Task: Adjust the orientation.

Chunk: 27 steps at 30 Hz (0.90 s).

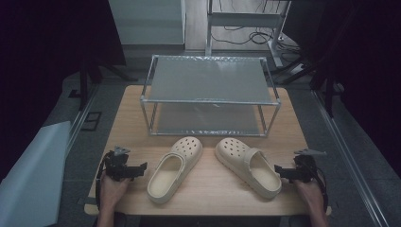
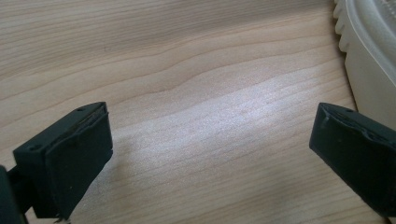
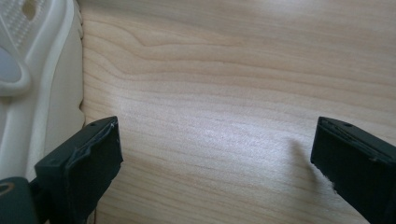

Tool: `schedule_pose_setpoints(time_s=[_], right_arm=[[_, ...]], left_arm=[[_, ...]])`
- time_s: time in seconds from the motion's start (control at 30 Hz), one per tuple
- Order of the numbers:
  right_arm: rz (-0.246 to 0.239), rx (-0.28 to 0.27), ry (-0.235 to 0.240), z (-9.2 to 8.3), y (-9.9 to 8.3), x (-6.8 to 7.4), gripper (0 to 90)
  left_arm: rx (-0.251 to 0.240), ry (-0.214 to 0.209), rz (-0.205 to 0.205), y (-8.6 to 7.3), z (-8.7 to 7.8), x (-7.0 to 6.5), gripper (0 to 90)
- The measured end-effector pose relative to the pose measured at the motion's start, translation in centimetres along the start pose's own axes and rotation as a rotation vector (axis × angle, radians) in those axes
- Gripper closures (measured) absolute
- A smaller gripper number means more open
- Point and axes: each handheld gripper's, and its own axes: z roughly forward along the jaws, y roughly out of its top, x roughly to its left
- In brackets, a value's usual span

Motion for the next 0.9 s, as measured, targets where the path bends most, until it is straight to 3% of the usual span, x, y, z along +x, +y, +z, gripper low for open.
schedule_pose_setpoints(time_s=[0.17, 0.47, 0.9], right_arm=[[-0.005, -0.017, 0.014, -0.04, 0.11, 0.23, 2.0], [-0.003, -0.034, 0.026, -0.09, 0.13, 0.34, 2.4], [0.011, -0.042, 0.034, -0.15, 0.03, 0.13, 3.6]], left_arm=[[-0.021, -0.016, -0.012, -0.05, 0.0, 0.05, 0.0], [-0.043, -0.034, 0.015, 0.06, 0.07, -0.35, 0.0], [-0.016, -0.018, 0.045, 0.12, -0.06, -0.52, 0.0]])
